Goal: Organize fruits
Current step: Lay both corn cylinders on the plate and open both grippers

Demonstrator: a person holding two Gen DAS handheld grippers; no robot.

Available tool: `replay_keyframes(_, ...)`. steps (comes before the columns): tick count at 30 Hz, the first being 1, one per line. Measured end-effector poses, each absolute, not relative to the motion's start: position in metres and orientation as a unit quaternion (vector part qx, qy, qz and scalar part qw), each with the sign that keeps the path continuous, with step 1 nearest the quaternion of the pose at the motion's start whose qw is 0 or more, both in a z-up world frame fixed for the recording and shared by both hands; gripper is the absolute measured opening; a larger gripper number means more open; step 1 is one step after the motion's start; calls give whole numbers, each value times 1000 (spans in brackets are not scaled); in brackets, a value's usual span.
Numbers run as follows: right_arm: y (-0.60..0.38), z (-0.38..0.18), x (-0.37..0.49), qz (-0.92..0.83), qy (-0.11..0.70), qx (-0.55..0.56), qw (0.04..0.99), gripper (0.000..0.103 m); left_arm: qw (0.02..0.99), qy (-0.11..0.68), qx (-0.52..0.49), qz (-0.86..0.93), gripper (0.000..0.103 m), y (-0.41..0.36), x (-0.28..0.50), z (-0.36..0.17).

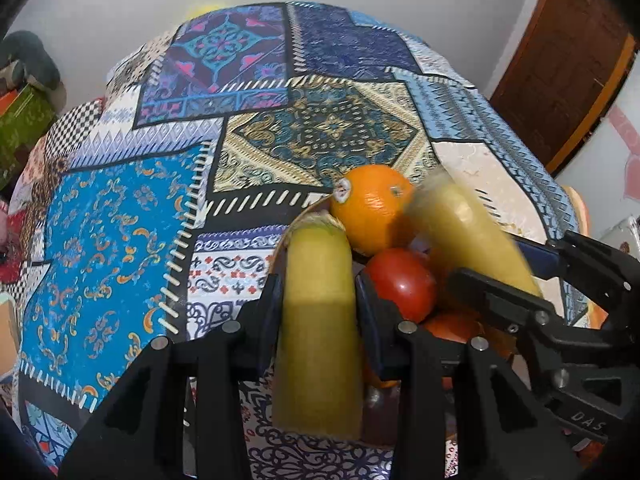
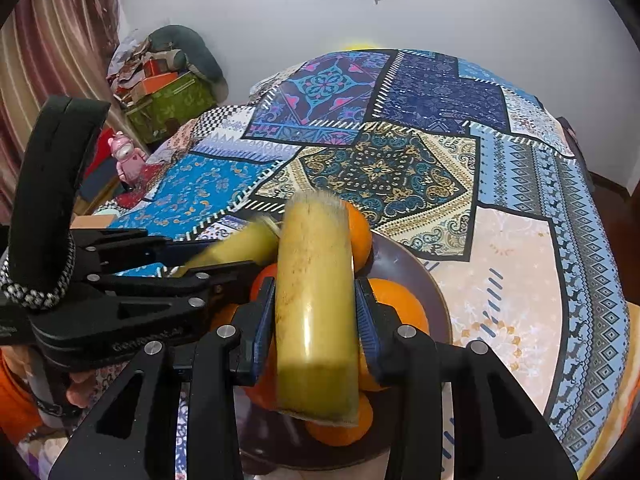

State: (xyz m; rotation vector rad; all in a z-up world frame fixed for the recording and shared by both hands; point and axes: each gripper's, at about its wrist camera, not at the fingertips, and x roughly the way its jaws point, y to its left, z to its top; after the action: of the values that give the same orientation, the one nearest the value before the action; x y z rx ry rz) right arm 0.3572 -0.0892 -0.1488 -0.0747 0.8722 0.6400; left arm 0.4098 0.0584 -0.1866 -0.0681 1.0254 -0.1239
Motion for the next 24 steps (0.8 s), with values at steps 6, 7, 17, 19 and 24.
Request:
replay_keyframes(6,-90,-137,350,303,399,-42,864,38,877,477,-25,-55,37,59,399,-172)
replay_keyframes(7,-93,-133,349,302,397,-41,866,38,879,475,-24,-50,37,60,396,-169)
replay_keyframes(17,-135,-101,319,283,375,-43,882,45,888,455,-19,-60,48,63,345,-135)
replay_keyframes(19,-145,-99,310,276,373,-50,884,45,891,449,-9,-62,51,59,331,-129)
replay_keyframes(24,-170,-102,291,258,381,-51,886,46,893,445,-4,-65,54,52,306,-127)
